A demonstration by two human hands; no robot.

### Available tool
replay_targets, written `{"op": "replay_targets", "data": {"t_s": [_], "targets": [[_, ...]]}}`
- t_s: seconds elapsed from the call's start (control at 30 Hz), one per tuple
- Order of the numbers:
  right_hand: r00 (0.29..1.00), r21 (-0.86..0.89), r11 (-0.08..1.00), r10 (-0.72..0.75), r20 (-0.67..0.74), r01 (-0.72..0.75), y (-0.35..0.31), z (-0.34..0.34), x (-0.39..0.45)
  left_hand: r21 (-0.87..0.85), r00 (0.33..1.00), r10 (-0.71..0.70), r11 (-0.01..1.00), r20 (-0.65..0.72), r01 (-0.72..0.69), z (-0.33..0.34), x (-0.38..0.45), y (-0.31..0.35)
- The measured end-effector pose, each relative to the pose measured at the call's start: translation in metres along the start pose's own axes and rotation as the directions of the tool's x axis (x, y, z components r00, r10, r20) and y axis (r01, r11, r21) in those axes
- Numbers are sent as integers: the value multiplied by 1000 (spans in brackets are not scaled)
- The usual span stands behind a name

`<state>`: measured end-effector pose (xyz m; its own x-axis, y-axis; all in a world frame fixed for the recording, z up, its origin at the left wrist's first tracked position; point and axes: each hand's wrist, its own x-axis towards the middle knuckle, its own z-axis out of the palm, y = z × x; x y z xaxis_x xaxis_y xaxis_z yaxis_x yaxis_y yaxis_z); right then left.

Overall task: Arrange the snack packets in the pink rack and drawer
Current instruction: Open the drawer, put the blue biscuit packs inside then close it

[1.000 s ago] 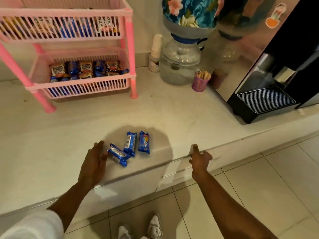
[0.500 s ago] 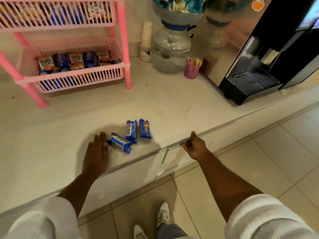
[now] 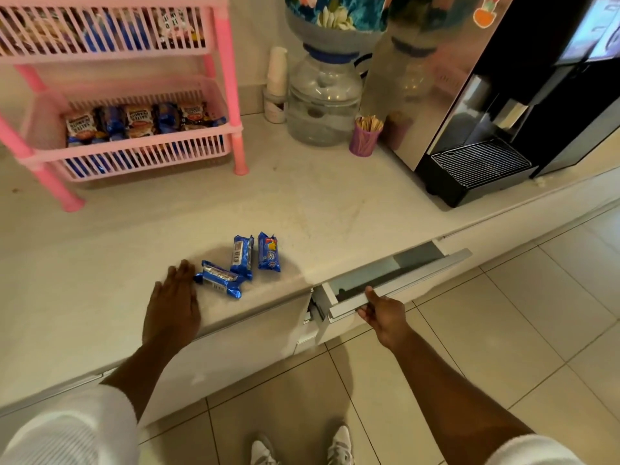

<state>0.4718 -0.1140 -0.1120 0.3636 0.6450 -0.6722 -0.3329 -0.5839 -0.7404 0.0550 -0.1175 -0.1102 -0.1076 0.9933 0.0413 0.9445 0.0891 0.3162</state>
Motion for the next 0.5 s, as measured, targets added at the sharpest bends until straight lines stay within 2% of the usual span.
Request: {"op": "replay_targets", "data": {"t_s": [0.1, 0.17, 0.23, 0.27, 0.3, 0.37, 0.43, 0.5], "targets": [[999, -86, 996, -26, -32, 23, 6, -13, -5, -1, 1000, -13, 1000, -5, 13, -2, 0, 4], [981, -219, 970, -141, -134, 110, 13, -24, -8, -31, 1000, -30, 999, -8, 30, -3, -1, 6], [907, -488, 851, -346, -240, 196, 20, -37, -13, -27, 999, -45, 999, -1, 45, -3, -2, 8], [854, -613, 756, -458, -245, 229, 20, -44, -15, -16, 999, -53, 998, 7, 53, -4, -2, 8], [800, -720, 642, -562, -211, 262, 20, -51, -17, -11, 998, -59, 998, 14, 59, -4, -2, 9], [717, -863, 387, -696, -44, 323, 17, -64, -16, -7, 998, -66, 998, 19, 66, -5, -1, 12], [681, -895, 177, -712, 172, 410, 15, -73, -12, 4, 998, -68, 998, 16, 68, -6, 0, 15], [652, -854, 67, -678, 340, 516, 15, -79, -10, 23, 997, -79, 997, 15, 79, -7, 1, 17]]}}
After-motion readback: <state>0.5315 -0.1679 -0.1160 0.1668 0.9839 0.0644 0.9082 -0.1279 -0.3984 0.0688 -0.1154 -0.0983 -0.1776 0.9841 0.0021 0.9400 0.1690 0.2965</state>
